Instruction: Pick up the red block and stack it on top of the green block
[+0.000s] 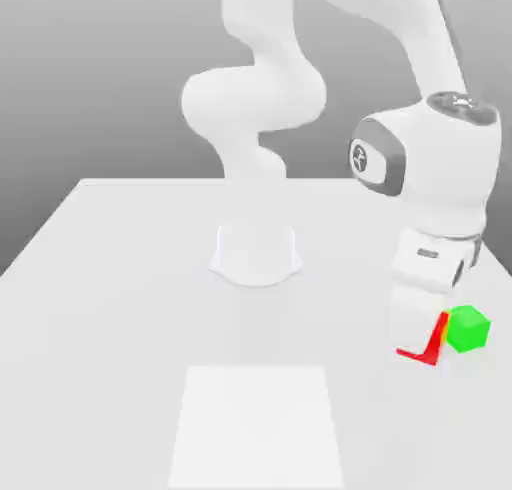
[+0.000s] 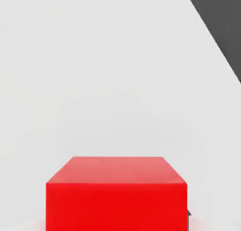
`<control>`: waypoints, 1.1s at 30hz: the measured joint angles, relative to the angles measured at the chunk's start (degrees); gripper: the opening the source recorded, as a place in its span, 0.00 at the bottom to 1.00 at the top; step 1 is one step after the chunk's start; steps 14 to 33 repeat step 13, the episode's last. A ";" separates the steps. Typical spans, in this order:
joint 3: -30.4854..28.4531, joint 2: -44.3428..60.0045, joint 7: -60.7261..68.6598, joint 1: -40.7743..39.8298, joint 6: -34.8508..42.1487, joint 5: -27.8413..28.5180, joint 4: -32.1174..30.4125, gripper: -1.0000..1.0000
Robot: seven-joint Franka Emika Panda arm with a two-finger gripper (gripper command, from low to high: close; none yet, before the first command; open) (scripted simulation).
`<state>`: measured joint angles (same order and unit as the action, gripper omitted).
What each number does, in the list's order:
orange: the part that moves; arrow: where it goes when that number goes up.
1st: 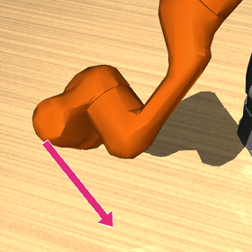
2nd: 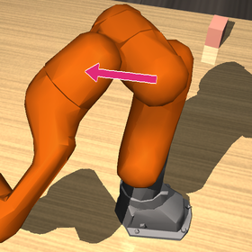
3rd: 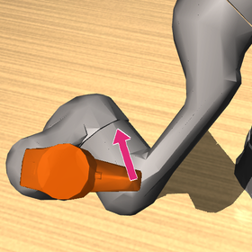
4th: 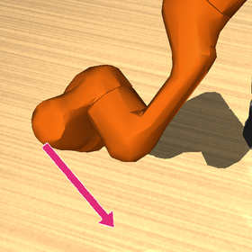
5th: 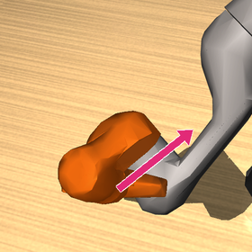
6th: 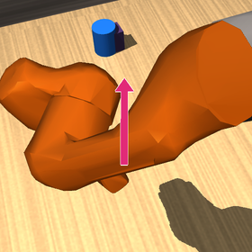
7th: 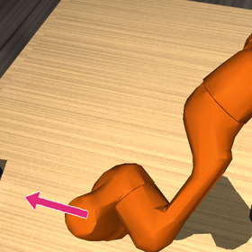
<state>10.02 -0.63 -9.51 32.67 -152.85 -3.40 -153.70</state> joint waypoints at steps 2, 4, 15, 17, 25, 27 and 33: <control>2.07 -1.59 1.59 5.44 0.48 0.42 -1.00 0.00; 3.88 -2.26 2.63 9.35 0.26 1.23 -1.81 0.00; 1.26 8.15 -1.99 11.19 -9.75 8.50 -1.66 1.00; 1.26 8.15 -1.99 11.19 -9.75 8.50 -1.66 1.00; 1.26 8.15 -1.99 11.19 -9.75 8.50 -1.66 1.00; 1.26 8.15 -1.99 11.19 -9.75 8.50 -1.66 1.00; 1.26 8.15 -1.99 11.19 -9.75 8.50 -1.66 1.00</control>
